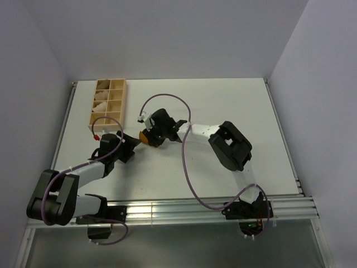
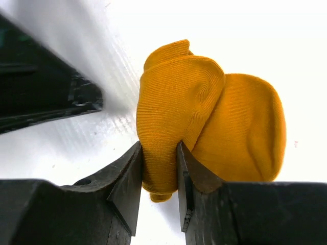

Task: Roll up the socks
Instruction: Roll the sock at the center of the board.

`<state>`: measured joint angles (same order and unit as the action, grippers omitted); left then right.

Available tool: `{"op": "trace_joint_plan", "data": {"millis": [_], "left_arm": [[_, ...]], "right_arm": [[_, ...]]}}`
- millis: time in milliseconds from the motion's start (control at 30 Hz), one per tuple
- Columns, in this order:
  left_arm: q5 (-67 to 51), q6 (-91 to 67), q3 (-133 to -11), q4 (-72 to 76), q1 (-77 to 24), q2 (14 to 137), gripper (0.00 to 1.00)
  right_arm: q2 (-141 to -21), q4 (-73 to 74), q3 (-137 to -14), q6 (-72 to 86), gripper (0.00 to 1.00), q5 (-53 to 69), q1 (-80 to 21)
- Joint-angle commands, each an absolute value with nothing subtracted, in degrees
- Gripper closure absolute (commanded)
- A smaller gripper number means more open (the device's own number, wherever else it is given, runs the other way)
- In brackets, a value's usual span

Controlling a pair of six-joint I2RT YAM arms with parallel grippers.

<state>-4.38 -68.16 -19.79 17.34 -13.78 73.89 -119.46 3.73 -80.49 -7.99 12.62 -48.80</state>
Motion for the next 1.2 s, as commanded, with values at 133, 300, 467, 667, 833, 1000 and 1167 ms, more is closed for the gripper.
{"op": "trace_joint_plan", "data": {"millis": [133, 300, 467, 667, 833, 1000, 1167], "left_arm": [[-4.92, -66.01, -16.35, 22.84, -13.62, 71.28, 0.22], [-6.68, -64.87, -17.22, 24.7, -13.62, 74.43, 0.26], [-7.91, -64.95, -18.72, 25.84, -13.71, 77.87, 0.32], [-7.03, -65.21, -19.42, 26.45, -15.38, 80.59, 0.35], [-6.68, -65.65, -19.34, 26.37, -16.43, 81.39, 0.37], [-4.93, -65.48, -18.9, 25.31, -16.96, 81.12, 0.41], [-4.4, -64.95, -19.69, 24.96, -16.96, 83.31, 0.5]], "right_arm": [[-127.69, 21.62, -89.91, -2.73, 1.0, 35.14, -45.53], [-130.51, 21.45, -91.31, -0.09, 1.0, 41.74, -43.07], [-132.54, 20.3, -91.32, 3.51, 1.0, 47.01, -41.66], [-134.47, 19.43, -92.02, 6.33, 1.0, 50.7, -40.43], [-136.23, 19.6, -93.34, 9.04, 1.0, 52.2, -39.99], [-137.28, 19.51, -94.22, 10.9, 1.0, 53.09, -39.38], [-137.2, 18.1, -93.34, 12.57, 1.0, 53.17, -39.2]]}}
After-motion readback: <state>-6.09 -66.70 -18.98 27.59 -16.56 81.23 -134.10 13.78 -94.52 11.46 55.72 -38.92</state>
